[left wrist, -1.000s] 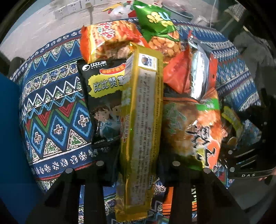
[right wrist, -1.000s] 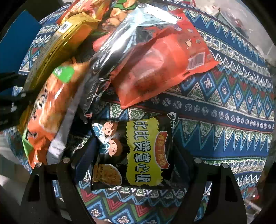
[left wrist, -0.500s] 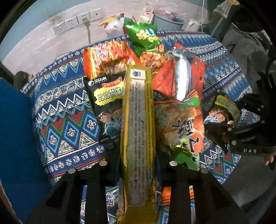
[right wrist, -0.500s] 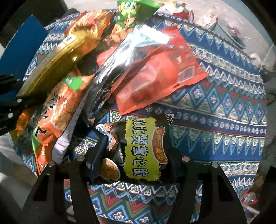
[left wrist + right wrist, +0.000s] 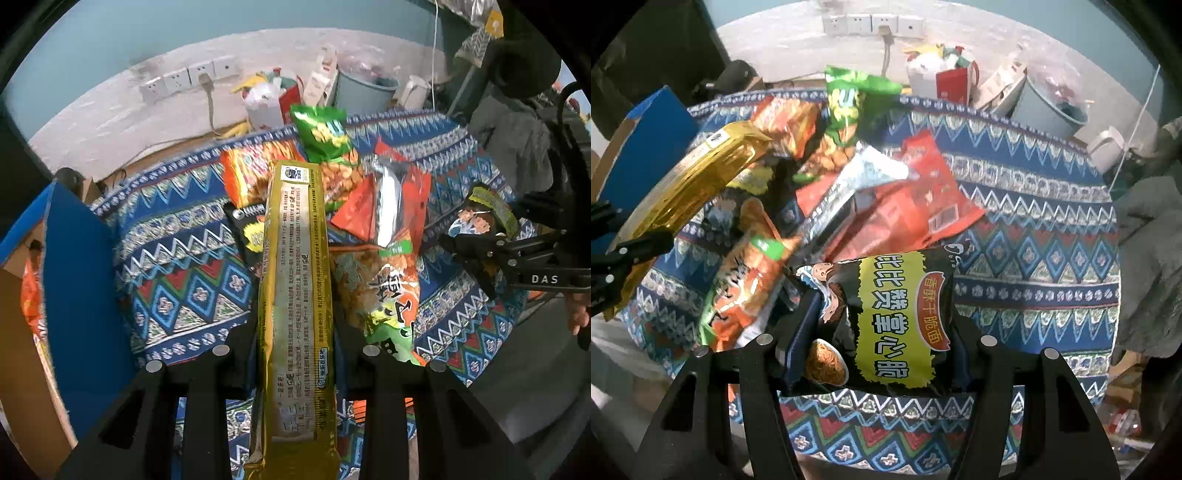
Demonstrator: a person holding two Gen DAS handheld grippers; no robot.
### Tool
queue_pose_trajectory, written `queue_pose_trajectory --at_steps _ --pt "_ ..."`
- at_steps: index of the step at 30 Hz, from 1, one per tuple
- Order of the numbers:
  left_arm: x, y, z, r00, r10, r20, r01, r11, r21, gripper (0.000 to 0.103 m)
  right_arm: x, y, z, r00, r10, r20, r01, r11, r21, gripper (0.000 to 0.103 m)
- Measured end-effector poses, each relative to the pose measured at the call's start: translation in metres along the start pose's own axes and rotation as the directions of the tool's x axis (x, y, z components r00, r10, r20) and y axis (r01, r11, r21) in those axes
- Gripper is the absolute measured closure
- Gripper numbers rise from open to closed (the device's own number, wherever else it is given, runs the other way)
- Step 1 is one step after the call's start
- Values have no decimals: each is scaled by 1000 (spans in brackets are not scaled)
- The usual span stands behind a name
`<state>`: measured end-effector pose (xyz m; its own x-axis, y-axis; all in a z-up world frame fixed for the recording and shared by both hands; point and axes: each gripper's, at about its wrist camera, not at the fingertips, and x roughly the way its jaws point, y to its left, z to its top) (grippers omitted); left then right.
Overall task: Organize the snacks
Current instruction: 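Carry the yellow packet and black bag over the cardboard box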
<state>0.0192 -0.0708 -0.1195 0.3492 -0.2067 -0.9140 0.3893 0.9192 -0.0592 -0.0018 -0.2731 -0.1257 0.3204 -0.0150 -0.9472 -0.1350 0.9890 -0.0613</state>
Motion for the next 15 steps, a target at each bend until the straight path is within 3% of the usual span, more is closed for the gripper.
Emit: queue_pose_trajectory --at_steps 15 --pt "-64 34 2 990 28 139 -21 998 -54 71 -40 26 29 993 23 113 -21 1000 -18 41"
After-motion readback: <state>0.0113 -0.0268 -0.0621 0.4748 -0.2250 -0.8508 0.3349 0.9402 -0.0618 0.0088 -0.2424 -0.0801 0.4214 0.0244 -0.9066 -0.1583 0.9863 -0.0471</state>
